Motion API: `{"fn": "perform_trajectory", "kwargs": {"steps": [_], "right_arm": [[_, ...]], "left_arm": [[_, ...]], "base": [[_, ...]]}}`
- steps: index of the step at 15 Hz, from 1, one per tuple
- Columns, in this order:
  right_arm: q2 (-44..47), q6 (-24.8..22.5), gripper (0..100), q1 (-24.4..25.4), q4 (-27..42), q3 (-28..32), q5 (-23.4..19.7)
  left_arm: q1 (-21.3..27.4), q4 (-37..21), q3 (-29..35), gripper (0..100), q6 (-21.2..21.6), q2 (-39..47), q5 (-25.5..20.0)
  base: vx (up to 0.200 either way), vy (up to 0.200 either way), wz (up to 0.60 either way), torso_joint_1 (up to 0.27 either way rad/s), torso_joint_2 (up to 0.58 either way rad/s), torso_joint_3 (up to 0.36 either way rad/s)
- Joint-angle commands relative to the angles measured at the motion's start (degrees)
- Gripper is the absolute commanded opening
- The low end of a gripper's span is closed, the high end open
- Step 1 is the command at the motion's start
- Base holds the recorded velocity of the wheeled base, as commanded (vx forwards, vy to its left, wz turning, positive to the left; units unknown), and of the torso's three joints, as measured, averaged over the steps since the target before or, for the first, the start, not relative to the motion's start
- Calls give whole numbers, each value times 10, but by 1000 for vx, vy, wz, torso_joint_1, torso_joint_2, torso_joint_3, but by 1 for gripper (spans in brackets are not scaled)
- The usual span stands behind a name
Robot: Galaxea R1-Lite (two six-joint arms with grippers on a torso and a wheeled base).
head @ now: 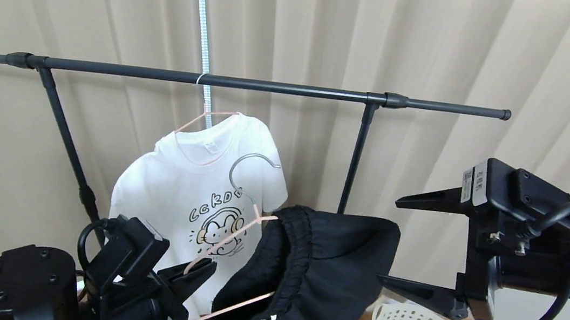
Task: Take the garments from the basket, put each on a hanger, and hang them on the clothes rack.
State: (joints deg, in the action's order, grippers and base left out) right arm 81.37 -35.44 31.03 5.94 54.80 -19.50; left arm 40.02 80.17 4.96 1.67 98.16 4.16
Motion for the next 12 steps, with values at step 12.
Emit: {"fn": "perform_trajectory", "kwargs": {"steps": [12], "right_arm": [[237,-144,100,33,355,307,-102]], "left_arm": [[16,98,-50,0,41,59,-28]], "base": [[0,0,0,0,0,0]]}}
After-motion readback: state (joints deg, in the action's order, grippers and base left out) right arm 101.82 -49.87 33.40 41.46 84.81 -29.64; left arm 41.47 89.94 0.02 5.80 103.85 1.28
